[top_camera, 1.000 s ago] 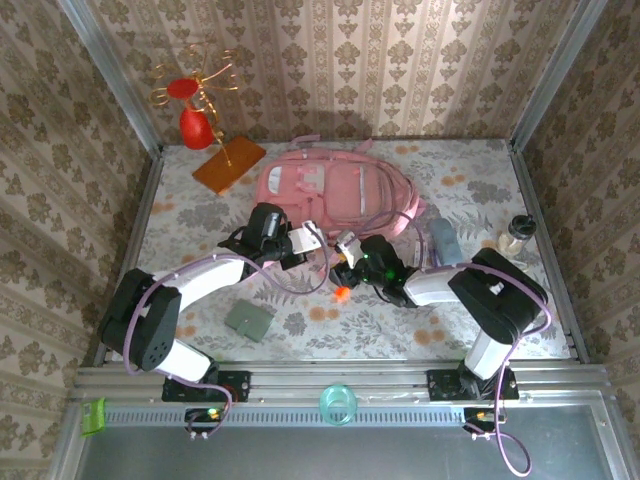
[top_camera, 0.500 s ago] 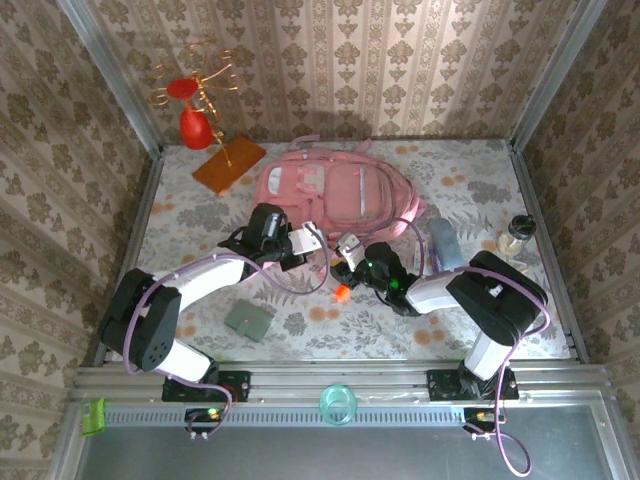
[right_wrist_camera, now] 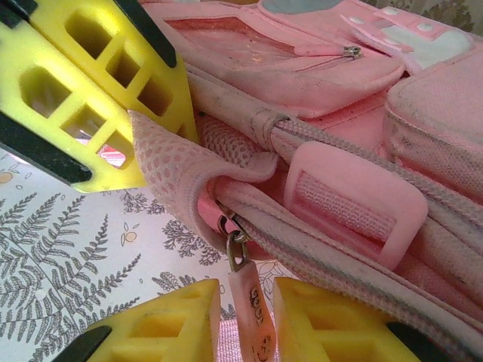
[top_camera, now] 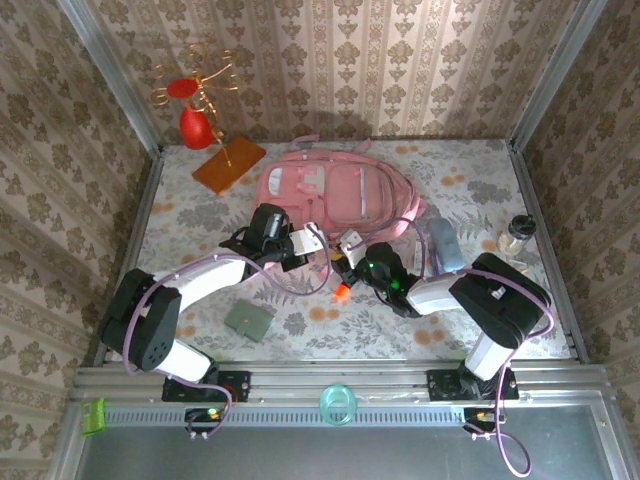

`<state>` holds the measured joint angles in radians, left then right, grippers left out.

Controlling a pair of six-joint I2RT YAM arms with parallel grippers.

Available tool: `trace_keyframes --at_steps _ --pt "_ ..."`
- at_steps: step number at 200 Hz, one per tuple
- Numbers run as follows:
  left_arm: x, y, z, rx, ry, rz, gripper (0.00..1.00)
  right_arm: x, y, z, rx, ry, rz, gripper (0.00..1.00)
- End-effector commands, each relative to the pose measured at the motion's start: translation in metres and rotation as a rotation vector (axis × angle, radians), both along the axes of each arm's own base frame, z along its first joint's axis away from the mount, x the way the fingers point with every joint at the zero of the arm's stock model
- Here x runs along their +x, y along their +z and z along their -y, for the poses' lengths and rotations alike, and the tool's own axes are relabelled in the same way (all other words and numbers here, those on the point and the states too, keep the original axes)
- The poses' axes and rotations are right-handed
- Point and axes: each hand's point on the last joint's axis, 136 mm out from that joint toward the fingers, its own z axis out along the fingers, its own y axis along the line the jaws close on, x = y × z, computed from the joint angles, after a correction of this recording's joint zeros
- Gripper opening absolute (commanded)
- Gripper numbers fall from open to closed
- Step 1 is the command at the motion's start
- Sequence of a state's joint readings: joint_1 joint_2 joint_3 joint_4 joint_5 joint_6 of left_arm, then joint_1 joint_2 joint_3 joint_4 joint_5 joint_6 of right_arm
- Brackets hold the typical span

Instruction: Pack books, pencil case, and school supplies into a backpack

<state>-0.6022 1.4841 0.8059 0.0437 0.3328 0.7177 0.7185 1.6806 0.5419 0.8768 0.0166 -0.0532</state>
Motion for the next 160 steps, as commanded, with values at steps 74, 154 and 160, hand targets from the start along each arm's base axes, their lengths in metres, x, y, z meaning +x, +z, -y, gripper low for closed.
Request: trace_keyframes --at_steps 74,154,160 --pt "0.001 0.029 0.017 -0.055 -0.054 0.06 0.0 0.013 0.007 0.01 0.023 -0.104 0.004 0.02" --pt "0.011 0.022 0.007 0.002 -0.012 0.087 0.0 -0.014 -0.023 0.057 -0.049 -0.279 -0.216 0.0" --pt "0.011 0.022 0.005 0.005 -0.008 0.087 0.0 -0.017 -0.026 0.063 -0.061 -0.299 -0.234 0.0"
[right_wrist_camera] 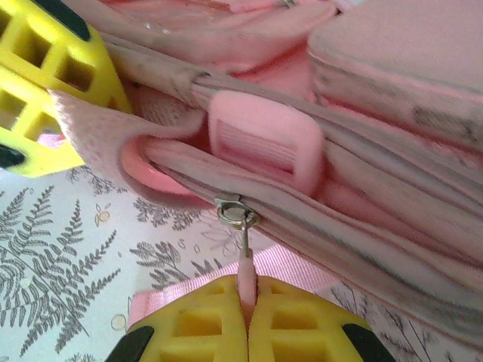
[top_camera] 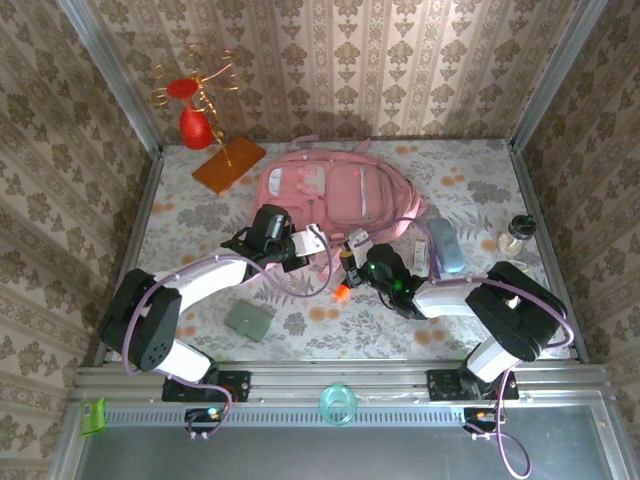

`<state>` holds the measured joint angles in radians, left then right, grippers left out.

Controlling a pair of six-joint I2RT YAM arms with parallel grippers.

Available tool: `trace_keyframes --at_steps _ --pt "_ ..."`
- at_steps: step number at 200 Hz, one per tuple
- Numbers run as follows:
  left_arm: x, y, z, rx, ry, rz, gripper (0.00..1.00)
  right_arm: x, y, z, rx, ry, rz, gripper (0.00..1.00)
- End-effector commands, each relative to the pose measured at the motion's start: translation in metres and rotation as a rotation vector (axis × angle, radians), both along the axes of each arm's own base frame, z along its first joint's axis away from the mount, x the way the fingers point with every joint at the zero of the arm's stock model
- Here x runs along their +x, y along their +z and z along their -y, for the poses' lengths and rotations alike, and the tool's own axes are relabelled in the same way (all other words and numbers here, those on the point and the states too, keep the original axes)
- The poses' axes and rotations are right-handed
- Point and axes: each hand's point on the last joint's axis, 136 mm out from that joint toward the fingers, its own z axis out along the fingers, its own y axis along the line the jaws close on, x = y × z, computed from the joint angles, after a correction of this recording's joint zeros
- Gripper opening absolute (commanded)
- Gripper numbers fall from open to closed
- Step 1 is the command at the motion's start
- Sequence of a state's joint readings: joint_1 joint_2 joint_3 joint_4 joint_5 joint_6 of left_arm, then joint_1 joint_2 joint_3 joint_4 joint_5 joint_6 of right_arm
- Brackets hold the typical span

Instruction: Pack books, pencil case, and school supplies into a backpack

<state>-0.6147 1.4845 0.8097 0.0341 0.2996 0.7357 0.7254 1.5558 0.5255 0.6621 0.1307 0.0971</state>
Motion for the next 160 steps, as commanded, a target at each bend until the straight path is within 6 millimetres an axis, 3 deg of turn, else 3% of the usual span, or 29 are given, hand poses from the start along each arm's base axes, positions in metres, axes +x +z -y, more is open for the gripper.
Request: trace_keyframes --at_steps 1,34,39,64,80,90,102,133,146,160 --pt "0.011 0.023 0.005 -0.022 -0.011 0.067 0.0 -0.01 -0.022 0.036 -0.068 -0.14 -0.108 0.0" --pt "0.014 0.018 -0.005 0.01 0.008 0.073 0.0 -0.025 -0.037 0.078 -0.147 -0.285 -0.188 0.0" --pt "0.015 0.017 -0.008 0.018 0.015 0.075 0.0 -0.025 -0.029 0.084 -0.13 -0.308 -0.181 0.0" --pt "0.016 0.011 -0.022 0.056 0.043 0.072 0.0 -0.029 -0.028 0.117 -0.128 -0.437 -0.241 0.0" --pt "0.019 0.007 -0.033 0.075 0.077 0.072 0.0 -0.028 -0.022 0.126 -0.111 -0.48 -0.259 0.0" --pt "0.023 0.003 -0.04 0.094 0.105 0.073 0.0 -0.026 -0.017 0.117 -0.085 -0.438 -0.253 0.0" --pt "0.028 -0.001 -0.048 0.123 0.141 0.078 0.0 -0.028 -0.01 0.091 -0.008 -0.305 -0.25 0.0" --pt "0.024 -0.002 -0.046 0.104 0.148 0.054 0.38 -0.04 0.015 0.039 0.111 -0.068 -0.218 0.0" --pt "0.013 0.008 -0.037 0.045 0.113 0.048 0.52 -0.045 0.024 0.026 0.135 -0.011 -0.205 0.0" --pt "0.0 0.024 -0.026 -0.025 0.065 0.077 0.6 -0.048 0.032 0.018 0.16 0.033 -0.199 0.0"
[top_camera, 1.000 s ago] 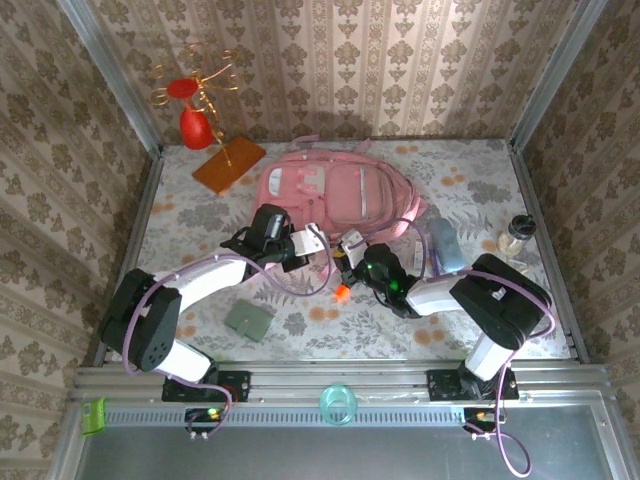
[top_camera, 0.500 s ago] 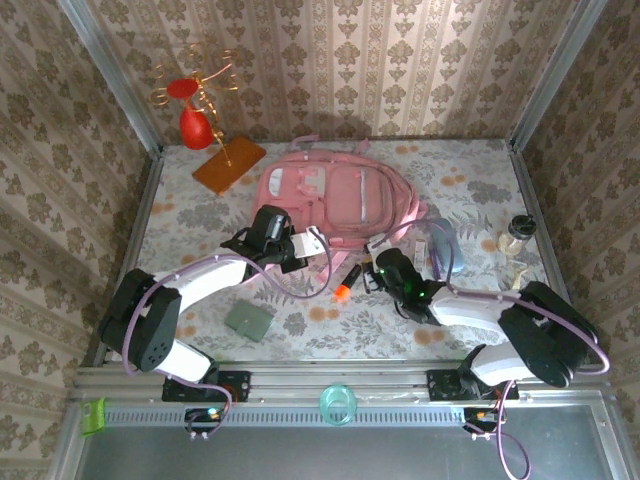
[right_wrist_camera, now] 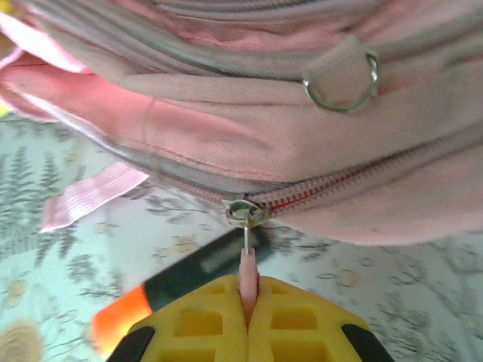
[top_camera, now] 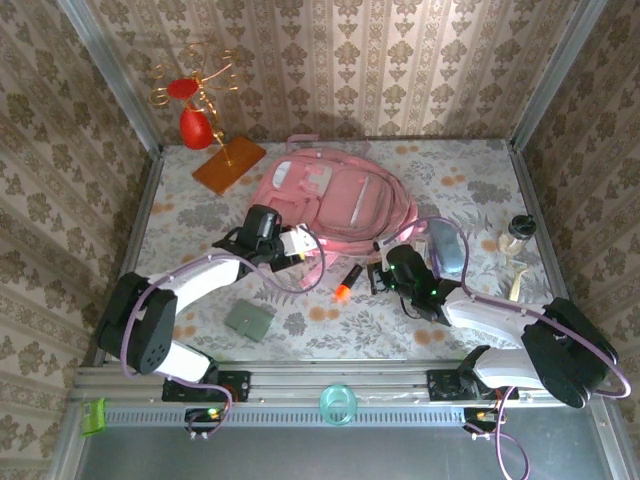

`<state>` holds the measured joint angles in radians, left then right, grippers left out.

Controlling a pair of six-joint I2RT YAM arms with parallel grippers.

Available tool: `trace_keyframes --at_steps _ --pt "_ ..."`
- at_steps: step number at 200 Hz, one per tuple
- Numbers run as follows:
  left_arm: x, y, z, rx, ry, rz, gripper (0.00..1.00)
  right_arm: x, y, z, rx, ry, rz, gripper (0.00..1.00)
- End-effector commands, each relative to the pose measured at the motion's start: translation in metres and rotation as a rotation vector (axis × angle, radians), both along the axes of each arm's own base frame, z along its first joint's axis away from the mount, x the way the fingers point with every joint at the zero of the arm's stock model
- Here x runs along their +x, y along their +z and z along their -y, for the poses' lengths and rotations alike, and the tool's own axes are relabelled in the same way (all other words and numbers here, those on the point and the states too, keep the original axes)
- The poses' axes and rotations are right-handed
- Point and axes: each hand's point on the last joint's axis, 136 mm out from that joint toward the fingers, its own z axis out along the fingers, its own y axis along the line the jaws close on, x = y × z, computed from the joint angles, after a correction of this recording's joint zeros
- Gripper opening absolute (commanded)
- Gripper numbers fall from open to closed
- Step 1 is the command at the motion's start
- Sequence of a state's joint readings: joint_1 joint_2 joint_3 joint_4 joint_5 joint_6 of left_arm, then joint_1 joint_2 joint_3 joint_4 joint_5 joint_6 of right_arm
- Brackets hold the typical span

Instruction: Pack books, pencil case, and school supplies into a backpack

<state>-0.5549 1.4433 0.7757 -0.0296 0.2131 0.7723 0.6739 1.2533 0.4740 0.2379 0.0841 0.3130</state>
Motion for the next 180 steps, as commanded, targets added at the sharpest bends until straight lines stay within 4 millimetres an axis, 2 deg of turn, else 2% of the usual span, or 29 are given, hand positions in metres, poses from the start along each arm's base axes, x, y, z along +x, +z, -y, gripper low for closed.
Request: trace_keyframes --at_steps 1,18,30,51,84,126,149,180 --pt "-0.011 0.036 0.014 -0.122 -0.041 0.075 0.6 -0.009 0.033 -0.031 0.115 0.141 0.06 0.0" --pt "-0.032 0.052 0.036 -0.184 -0.138 0.126 0.64 -0.012 0.039 -0.038 0.144 0.171 0.061 0.0" --pt "-0.045 0.055 0.051 -0.176 -0.208 0.158 0.64 -0.013 0.042 -0.042 0.157 0.184 0.063 0.0" --pt "-0.056 0.049 0.073 -0.136 -0.29 0.183 0.62 -0.013 0.043 -0.045 0.164 0.19 0.06 0.0" --pt "-0.06 0.034 0.097 -0.078 -0.357 0.184 0.61 -0.01 0.047 -0.045 0.187 0.173 0.063 0.0" --pt "-0.044 0.018 0.115 -0.016 -0.314 0.26 0.58 -0.01 0.049 -0.047 0.201 0.172 0.063 0.0" --pt "-0.033 0.008 0.117 0.029 -0.288 0.298 0.5 -0.01 0.05 -0.048 0.211 0.175 0.062 0.0" --pt "-0.022 0.003 0.115 0.039 -0.243 0.348 0.32 -0.012 0.048 -0.047 0.211 0.176 0.054 0.0"
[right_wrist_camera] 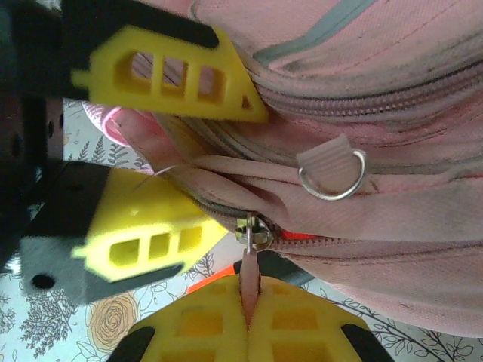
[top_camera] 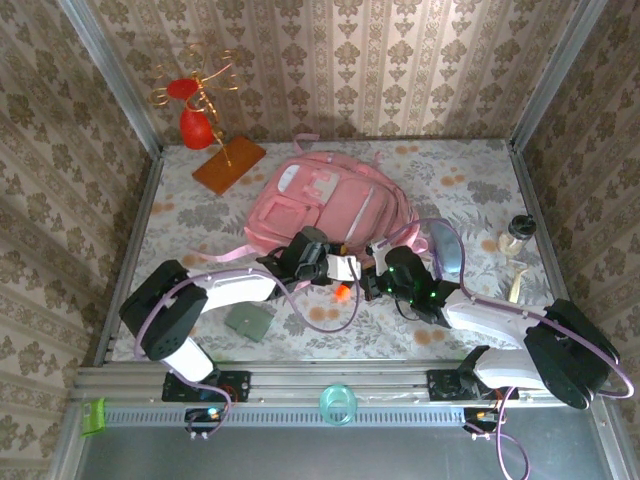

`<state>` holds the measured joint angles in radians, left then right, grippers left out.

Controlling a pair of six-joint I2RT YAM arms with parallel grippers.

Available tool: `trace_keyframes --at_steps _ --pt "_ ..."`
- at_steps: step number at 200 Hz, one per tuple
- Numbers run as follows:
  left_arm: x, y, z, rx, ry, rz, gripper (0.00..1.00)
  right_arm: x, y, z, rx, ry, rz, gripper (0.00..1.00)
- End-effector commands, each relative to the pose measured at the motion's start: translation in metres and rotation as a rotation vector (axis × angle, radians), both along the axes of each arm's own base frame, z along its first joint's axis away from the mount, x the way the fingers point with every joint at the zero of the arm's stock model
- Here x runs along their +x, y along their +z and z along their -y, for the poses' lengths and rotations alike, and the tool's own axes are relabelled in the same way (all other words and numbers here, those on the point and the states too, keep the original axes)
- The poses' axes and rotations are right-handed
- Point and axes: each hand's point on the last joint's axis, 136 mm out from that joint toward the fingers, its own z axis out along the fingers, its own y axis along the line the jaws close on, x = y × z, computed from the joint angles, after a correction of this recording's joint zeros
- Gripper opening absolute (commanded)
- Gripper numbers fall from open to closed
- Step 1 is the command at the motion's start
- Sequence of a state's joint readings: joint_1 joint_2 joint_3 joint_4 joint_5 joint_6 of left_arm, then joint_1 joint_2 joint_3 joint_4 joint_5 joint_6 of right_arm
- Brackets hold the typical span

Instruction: Pack books, pencil case, and school supplies into a backpack

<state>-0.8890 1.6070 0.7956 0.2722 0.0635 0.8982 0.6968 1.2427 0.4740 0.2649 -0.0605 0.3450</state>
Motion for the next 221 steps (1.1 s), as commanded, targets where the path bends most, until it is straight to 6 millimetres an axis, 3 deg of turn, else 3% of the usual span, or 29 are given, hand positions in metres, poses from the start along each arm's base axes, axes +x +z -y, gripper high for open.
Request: trace_keyframes --at_steps 1,25,49,107,140,155,169,183,197,221 --pt "0.019 0.007 0.001 -0.012 0.054 0.091 0.31 0.006 0.039 -0.019 0.108 0.044 0.089 0.0" --pt "0.021 0.013 -0.005 -0.044 0.065 0.075 0.09 0.011 0.03 0.001 0.039 -0.038 0.074 0.0" --pt "0.018 0.014 -0.014 -0.062 0.065 0.048 0.0 0.016 0.02 0.029 -0.03 -0.156 0.053 0.0" --pt "0.02 0.006 -0.048 -0.077 0.08 -0.025 0.0 0.026 0.022 0.077 -0.123 -0.351 0.057 0.0" --pt "0.026 0.017 -0.073 -0.124 0.122 -0.041 0.0 0.037 0.022 0.102 -0.189 -0.438 0.031 0.0" --pt "0.03 0.021 -0.085 -0.14 0.152 -0.054 0.0 0.041 0.024 0.106 -0.198 -0.441 0.031 0.0" --pt "0.032 0.022 -0.093 -0.148 0.171 -0.065 0.0 0.042 0.032 0.089 -0.141 -0.355 0.056 0.0" --pt "0.031 0.021 -0.096 -0.148 0.175 -0.086 0.11 0.039 0.041 0.066 -0.052 -0.258 0.078 0.0" --pt "0.026 0.022 -0.095 -0.159 0.162 -0.11 0.3 0.034 0.048 0.045 -0.006 -0.164 0.088 0.0" --pt "0.012 0.042 -0.087 -0.249 0.129 -0.17 0.57 0.024 0.058 0.018 0.042 -0.051 0.111 0.0"
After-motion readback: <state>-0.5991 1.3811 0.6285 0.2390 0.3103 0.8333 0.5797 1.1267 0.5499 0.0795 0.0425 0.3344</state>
